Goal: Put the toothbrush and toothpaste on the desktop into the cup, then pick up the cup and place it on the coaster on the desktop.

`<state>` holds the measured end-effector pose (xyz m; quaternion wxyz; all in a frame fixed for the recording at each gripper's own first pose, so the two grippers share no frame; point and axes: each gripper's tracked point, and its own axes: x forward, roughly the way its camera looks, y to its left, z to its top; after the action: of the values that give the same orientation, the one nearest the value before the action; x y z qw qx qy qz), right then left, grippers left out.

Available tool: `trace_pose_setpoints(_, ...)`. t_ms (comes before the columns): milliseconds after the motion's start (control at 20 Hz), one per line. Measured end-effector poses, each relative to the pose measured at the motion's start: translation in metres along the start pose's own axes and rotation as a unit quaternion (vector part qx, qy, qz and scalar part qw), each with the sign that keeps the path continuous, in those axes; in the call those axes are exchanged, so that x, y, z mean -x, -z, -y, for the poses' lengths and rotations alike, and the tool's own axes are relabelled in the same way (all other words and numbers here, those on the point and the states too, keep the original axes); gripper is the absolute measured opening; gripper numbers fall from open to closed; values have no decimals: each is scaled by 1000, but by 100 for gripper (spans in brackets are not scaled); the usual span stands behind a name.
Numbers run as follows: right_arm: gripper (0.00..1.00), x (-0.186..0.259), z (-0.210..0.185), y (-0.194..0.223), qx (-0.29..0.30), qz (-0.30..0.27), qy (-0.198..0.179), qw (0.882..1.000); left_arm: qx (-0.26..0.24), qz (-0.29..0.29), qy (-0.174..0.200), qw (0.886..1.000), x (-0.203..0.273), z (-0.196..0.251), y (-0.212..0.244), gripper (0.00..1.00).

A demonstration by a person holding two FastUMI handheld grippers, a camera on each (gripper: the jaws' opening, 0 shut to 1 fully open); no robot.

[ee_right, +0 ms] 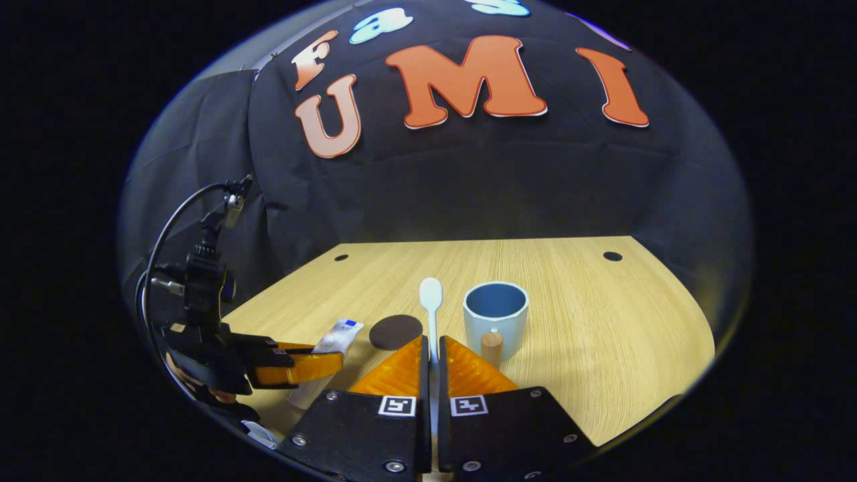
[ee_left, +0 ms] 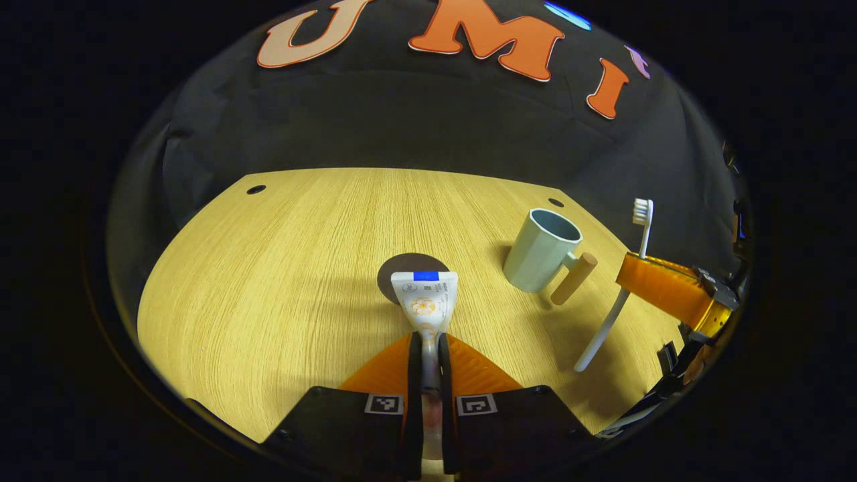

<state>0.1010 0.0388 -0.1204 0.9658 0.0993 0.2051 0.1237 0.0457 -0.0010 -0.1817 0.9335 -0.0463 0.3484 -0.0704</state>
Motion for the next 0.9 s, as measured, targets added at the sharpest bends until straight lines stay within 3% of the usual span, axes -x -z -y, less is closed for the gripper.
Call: trace_pose_setpoints(900,4,-28,21,-91,22,122,-8,992,-13,59,-13,998,-3,-2,-2,14)
